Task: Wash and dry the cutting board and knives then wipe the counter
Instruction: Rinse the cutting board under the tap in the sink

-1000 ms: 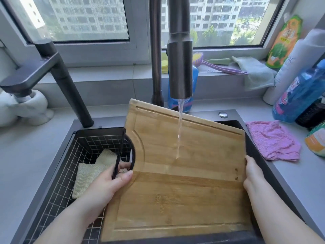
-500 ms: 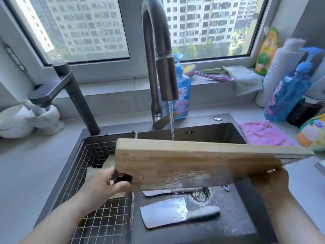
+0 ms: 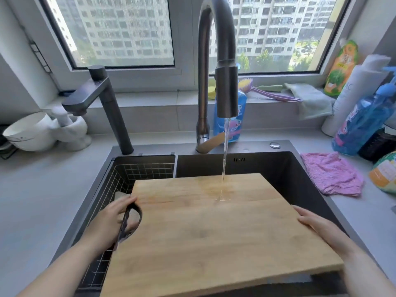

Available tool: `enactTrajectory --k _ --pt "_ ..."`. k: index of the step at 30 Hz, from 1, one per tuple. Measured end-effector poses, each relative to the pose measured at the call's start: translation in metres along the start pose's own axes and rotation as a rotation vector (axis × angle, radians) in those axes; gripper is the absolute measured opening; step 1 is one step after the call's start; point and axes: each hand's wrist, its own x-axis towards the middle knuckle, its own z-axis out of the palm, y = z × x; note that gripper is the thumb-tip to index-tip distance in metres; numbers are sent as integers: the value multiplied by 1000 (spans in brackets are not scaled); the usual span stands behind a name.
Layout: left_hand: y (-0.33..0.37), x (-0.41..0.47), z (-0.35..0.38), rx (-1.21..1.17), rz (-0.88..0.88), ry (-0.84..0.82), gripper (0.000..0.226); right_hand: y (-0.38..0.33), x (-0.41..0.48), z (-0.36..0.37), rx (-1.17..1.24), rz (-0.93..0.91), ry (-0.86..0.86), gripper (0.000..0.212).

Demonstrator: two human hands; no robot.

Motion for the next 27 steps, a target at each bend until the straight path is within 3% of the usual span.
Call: enactTrajectory --k 3,4,6,7,10,12,14,16,20,22,23,25,27 --pt "-14 -7 7 -14 -178 -116 61 -2 -3 12 19 -97 -28 26" --pt "-18 -7 8 24 -195 -144 61 -4 -3 16 -1 -98 -36 34" --pt "-24 -5 11 -102 -237 -111 55 -3 0 18 -53 -131 -21 85" --pt "-20 -4 11 -248 -288 -93 53 -1 4 16 -55 -141 -9 88" --pt "-8 2 16 -692 -480 27 49 -1 9 24 -41 -148 36 37" --pt "2 4 19 -936 -529 55 34 3 16 20 -125 -139 120 39" --pt "8 3 19 -1063 -506 -24 19 0 17 22 -182 -150 172 37" --pt "14 6 19 -1098 -510 -129 21 -1 18 24 -144 -136 182 36" --pt "19 18 25 -1116 -556 -157 17 -5 20 22 -69 -194 165 36" --pt "21 17 24 -1215 -544 -191 13 -9 22 20 -74 -212 128 67" --pt "20 19 23 -1267 -518 -216 34 -11 24 19 -75 -207 132 78" --pt "18 23 21 -1283 -502 -273 95 -15 26 15 -25 -218 118 50" --pt "16 30 22 -1303 -515 -317 109 -19 28 14 -5 -217 105 48"
